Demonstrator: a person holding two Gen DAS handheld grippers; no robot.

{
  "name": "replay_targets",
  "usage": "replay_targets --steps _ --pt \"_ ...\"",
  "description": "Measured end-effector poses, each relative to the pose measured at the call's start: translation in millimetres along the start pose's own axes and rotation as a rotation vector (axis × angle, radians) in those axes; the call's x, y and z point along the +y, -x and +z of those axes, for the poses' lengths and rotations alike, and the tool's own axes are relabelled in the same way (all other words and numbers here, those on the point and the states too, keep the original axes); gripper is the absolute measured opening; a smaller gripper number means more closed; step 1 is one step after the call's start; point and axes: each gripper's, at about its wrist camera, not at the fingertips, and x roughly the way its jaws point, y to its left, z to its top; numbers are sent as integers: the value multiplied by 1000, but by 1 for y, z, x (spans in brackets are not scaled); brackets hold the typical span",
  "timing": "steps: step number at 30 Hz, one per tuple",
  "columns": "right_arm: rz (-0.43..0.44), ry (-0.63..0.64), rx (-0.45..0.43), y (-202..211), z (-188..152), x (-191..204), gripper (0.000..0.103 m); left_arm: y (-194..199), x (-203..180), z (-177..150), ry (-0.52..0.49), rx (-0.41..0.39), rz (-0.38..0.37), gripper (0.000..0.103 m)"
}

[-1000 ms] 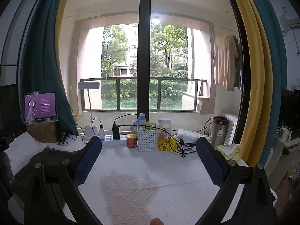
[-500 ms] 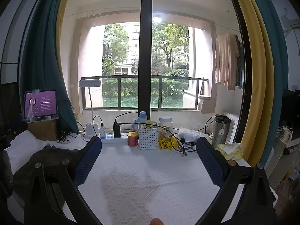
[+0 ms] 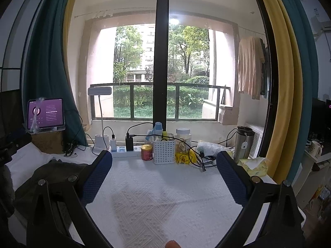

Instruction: Fold small clothes

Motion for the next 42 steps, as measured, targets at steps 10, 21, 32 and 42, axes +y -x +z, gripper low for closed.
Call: replay_targets --steps 10,21,32,42 --pt "-2 -1 3 1 0 -1 100 2 -2 0 2 0 -16 87" --pt "7 9 8 0 -1 1 100 2 -4 -2 -6 4 6 87" --pt "6 7 17 -3 -2 0 100 -2 -9 1 -36 -1 0 87" --pt "7 6 26 -7 -3 1 100 -4 -10 -1 -47 10 -8 87"
